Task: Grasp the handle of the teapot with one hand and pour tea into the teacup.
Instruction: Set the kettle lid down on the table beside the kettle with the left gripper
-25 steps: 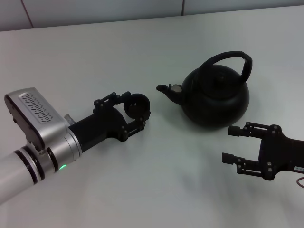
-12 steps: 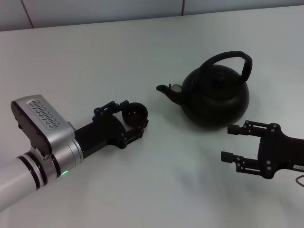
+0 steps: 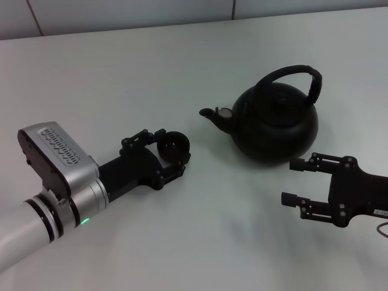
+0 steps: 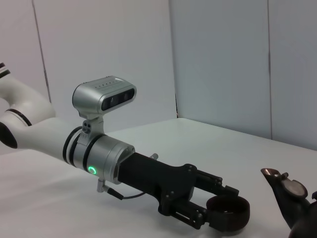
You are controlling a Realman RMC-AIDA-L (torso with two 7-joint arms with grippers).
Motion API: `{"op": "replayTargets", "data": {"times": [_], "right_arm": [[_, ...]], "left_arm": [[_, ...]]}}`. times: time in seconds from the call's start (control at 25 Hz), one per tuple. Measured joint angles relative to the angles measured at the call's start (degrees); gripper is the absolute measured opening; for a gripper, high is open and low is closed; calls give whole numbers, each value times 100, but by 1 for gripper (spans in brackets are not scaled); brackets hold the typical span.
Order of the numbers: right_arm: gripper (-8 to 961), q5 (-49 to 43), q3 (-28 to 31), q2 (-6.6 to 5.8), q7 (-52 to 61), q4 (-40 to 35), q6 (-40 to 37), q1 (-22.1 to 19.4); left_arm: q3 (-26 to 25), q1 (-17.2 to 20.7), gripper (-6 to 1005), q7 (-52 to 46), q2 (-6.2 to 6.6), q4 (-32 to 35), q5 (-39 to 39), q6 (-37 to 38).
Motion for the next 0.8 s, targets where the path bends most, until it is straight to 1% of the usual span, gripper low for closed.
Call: {"op": "replayTargets", "data": {"times": [0.36, 0.56, 0.64, 0.76, 0.8], "right_arm": [[679, 0, 0, 0, 0, 0, 0, -1], [679, 0, 0, -7, 0, 0, 1, -1], [679, -1, -1, -8, 0, 1, 16, 0], [679, 0, -1, -10, 0, 0, 25, -1], [680, -1, 3, -13, 0, 0, 27, -1]], "left_arm": [[-100, -10, 839, 0, 0, -36, -1, -36], [-147, 22, 855, 0, 0, -32, -4, 83], [-147, 67, 854, 0, 1, -9, -2, 266], [-115, 236, 855, -5, 47, 66, 7, 854], [-92, 401, 855, -70, 89, 177, 7, 1261]]}}
